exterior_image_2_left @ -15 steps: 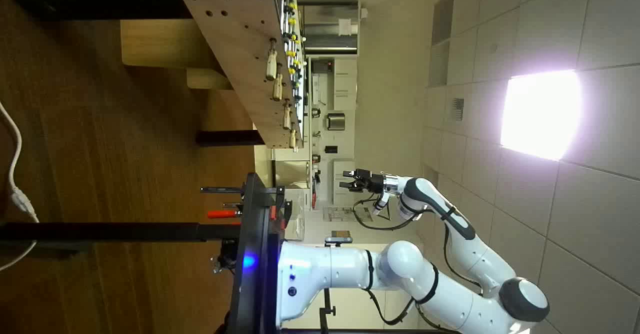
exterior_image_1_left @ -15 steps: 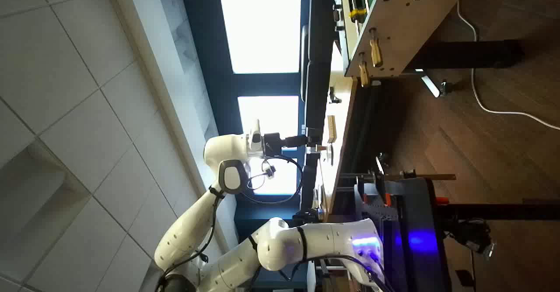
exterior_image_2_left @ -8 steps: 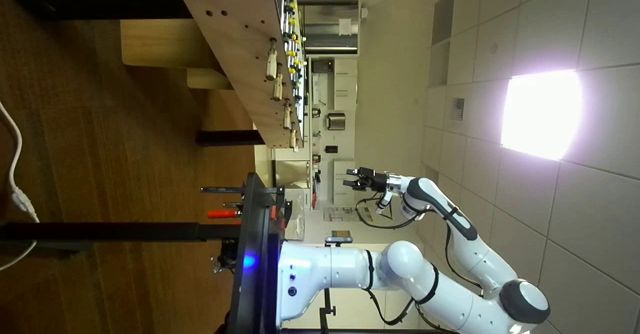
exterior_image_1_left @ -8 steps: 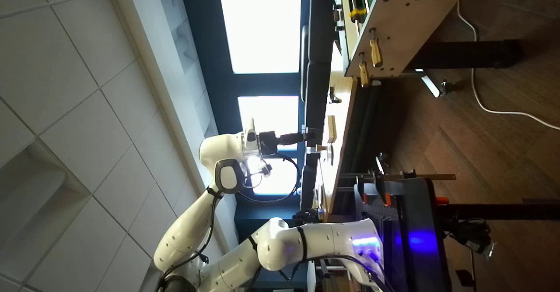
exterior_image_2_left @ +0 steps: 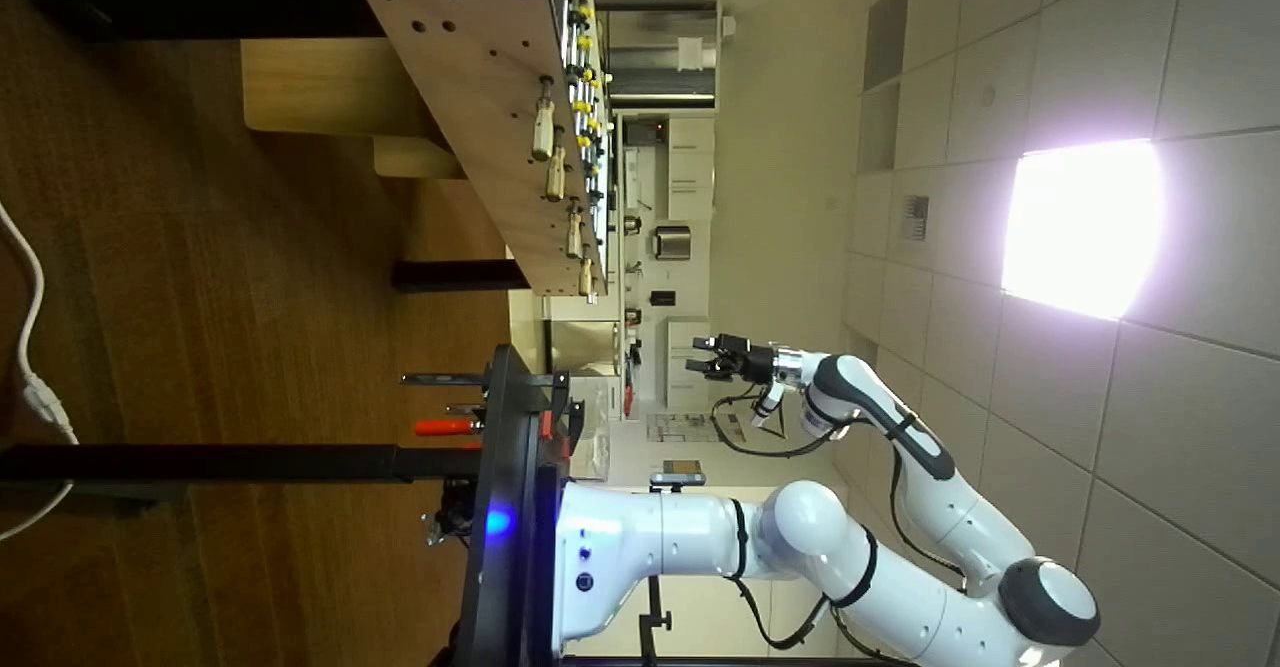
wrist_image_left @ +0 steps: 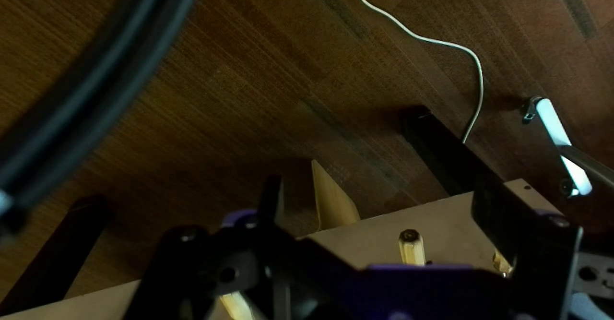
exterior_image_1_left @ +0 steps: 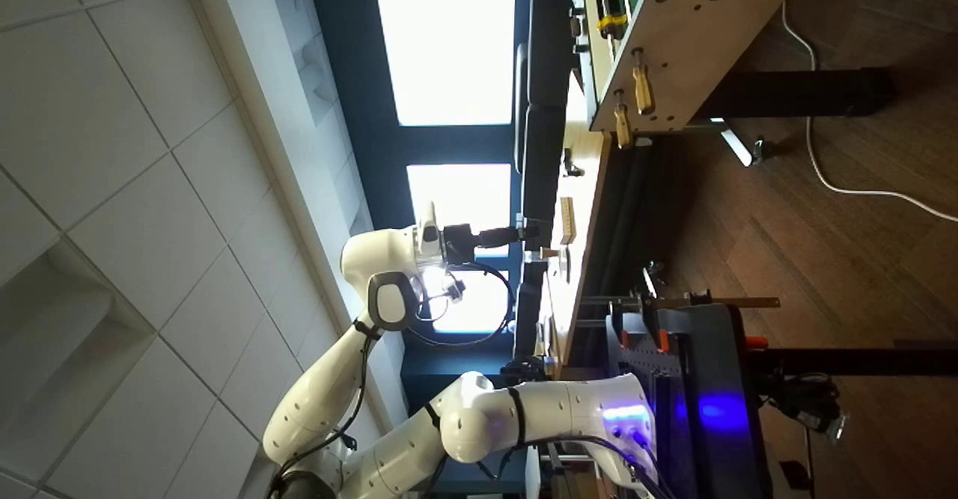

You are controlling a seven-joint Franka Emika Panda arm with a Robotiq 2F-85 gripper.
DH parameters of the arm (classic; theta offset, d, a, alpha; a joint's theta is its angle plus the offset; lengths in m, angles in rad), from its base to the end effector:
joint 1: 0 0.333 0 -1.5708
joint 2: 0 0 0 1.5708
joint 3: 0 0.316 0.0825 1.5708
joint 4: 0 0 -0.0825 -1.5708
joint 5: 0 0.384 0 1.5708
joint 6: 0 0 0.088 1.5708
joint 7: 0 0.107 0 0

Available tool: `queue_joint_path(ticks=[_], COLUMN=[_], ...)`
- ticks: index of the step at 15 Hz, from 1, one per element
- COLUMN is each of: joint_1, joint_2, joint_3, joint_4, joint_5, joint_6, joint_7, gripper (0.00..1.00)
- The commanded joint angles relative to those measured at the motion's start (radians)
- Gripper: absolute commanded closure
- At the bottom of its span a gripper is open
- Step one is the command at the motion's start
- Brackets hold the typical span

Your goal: Pull two handles out

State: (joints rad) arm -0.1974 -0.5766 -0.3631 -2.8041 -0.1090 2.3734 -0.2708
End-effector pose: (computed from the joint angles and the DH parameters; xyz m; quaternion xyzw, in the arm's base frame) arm 0.3068 -0.1794 0.3691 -0.9928 0.0858 -0.0780 0.0298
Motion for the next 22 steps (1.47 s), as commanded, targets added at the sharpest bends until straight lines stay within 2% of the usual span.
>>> queue_joint_path(ticks=[1, 6, 10, 18, 22], joint_1=[-0.019, -0.019, 0.011, 0.135, 0.177], joint_2=[0.003, 0.003, 0.059, 0.205, 0.298], joint_3=[0.021, 0.021, 0.041, 0.147, 0.200], joint_4=[0.001, 0.001, 0.027, 0.129, 0.200], joint_5=[0.017, 0.017, 0.024, 0.054, 0.075], joint_6=[-0.002, -0.002, 0.003, -0.005, 0.031], joint_7=[-0.012, -0.012, -0.030, -0.034, -0.016], gripper=[0.00, 0.00, 0.00, 0.00, 0.00])
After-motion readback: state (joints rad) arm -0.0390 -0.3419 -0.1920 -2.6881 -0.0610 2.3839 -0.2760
